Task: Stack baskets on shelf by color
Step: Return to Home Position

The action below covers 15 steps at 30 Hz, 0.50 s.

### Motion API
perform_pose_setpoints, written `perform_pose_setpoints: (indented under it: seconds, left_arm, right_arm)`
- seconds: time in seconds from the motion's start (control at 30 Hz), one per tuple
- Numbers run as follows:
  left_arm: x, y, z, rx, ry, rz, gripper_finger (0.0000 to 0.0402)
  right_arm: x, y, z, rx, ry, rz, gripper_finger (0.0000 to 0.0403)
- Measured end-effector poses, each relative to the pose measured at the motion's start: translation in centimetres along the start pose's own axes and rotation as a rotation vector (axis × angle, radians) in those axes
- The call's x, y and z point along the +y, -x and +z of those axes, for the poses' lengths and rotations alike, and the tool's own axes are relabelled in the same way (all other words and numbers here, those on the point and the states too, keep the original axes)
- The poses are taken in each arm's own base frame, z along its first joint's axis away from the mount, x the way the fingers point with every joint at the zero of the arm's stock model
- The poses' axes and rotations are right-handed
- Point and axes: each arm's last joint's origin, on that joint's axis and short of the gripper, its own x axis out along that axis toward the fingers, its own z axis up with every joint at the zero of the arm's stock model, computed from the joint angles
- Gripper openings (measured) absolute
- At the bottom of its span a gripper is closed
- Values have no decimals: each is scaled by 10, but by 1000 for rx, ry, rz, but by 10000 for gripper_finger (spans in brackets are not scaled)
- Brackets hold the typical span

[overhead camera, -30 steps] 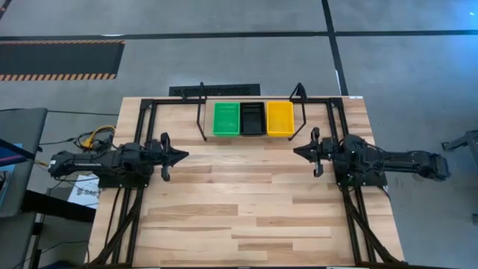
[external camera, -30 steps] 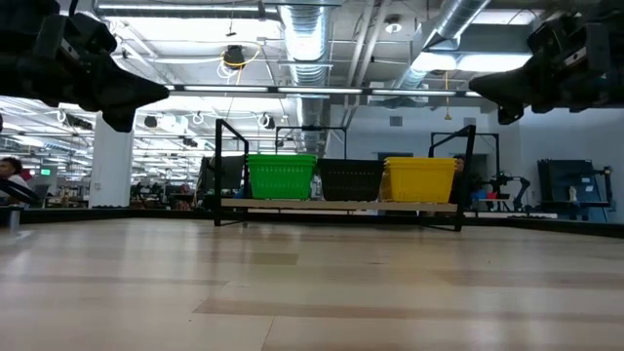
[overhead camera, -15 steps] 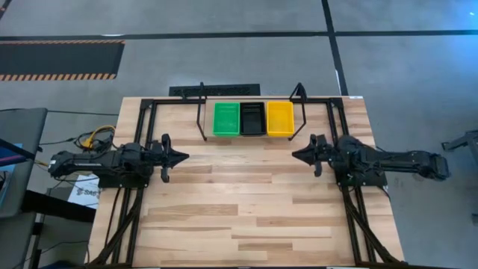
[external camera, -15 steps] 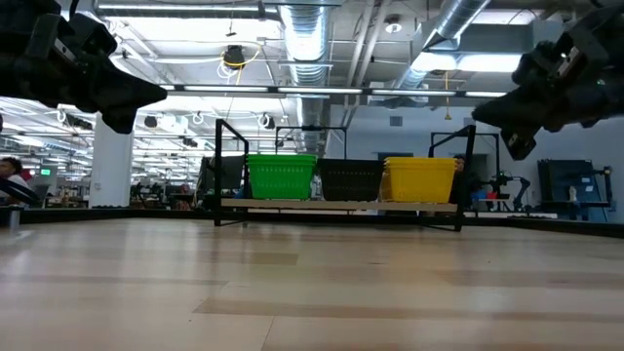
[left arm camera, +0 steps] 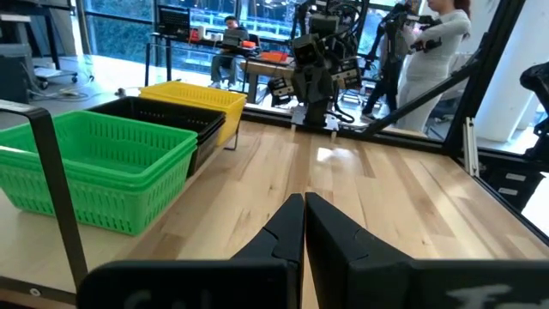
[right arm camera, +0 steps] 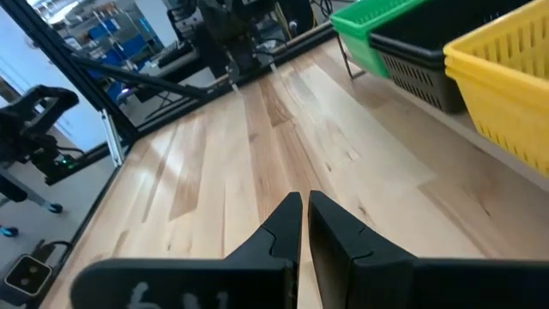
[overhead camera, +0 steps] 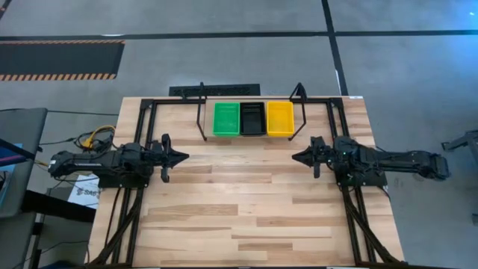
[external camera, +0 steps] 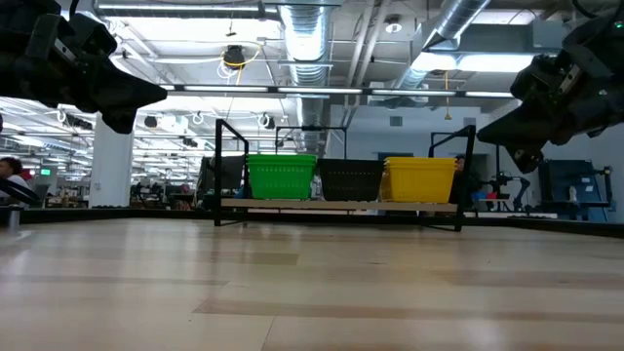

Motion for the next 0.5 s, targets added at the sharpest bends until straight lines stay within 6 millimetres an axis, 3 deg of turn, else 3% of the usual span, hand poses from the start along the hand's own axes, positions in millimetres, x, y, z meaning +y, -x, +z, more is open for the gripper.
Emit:
perform_pose_setpoints:
  seconds: [0.5]
  left_arm:
    - [0,0,0,0,0,0,0]
  right_arm:
    - [-2,0,-4,44,-8,-21,47]
